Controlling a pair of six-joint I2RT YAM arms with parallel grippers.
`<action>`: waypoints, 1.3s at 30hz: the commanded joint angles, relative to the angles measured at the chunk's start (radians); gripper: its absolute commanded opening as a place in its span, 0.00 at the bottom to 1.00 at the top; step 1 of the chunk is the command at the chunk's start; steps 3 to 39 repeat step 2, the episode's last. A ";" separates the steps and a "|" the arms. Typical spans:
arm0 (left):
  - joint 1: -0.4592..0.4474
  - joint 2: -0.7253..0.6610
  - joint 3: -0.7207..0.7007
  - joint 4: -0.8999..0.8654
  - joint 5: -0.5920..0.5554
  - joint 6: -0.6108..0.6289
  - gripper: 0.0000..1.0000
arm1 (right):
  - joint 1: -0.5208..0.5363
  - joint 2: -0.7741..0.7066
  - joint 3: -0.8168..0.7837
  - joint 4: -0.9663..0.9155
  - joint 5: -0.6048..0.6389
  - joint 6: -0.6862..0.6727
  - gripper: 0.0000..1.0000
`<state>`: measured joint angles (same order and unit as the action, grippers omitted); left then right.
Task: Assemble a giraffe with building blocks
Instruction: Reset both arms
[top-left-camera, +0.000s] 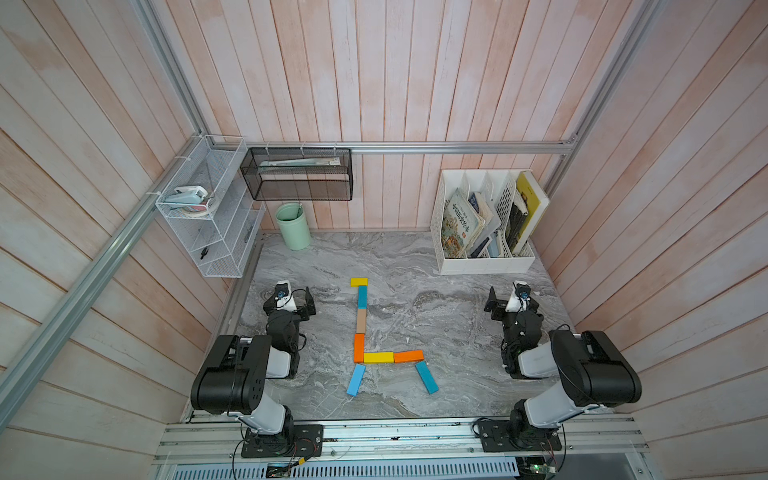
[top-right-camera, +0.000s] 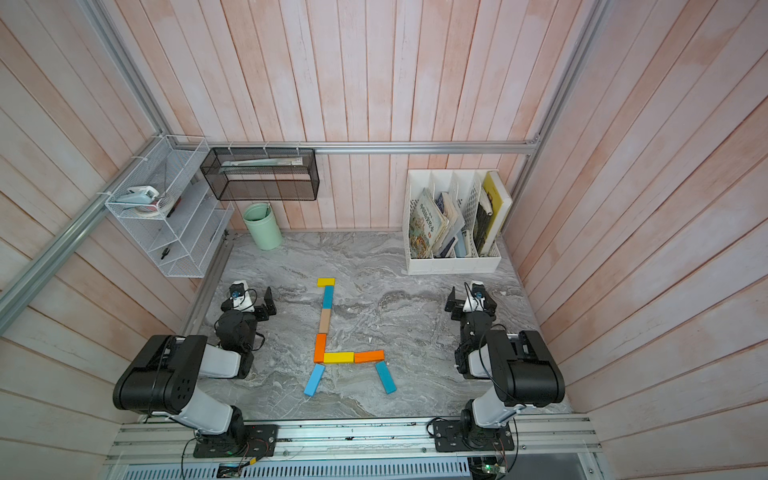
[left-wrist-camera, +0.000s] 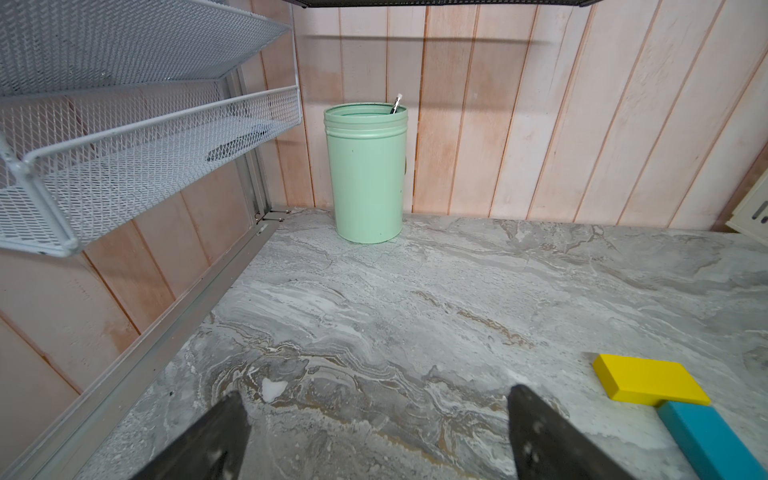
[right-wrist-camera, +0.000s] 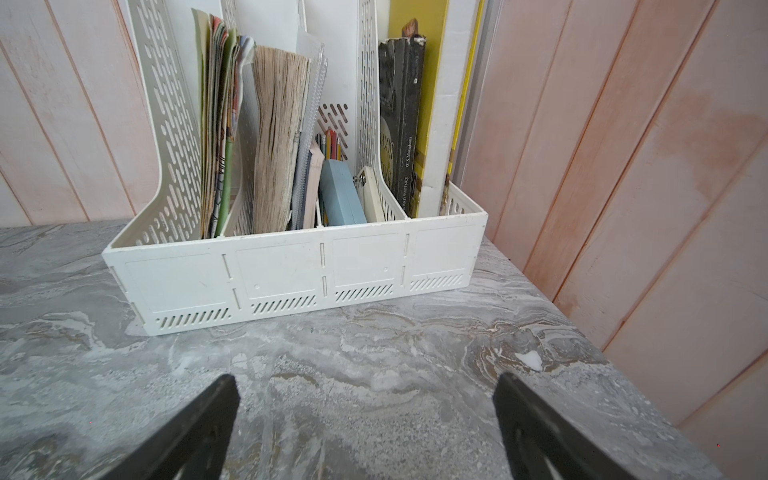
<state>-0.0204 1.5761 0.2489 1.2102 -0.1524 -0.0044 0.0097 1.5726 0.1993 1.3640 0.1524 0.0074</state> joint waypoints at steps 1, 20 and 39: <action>0.005 -0.012 0.007 0.001 0.018 -0.009 1.00 | -0.007 -0.011 0.008 -0.015 -0.016 0.014 0.98; 0.005 -0.012 0.007 0.000 0.018 -0.009 1.00 | -0.007 -0.011 0.007 -0.013 -0.016 0.013 0.98; 0.005 -0.012 0.007 0.000 0.018 -0.009 1.00 | -0.007 -0.011 0.007 -0.013 -0.016 0.013 0.98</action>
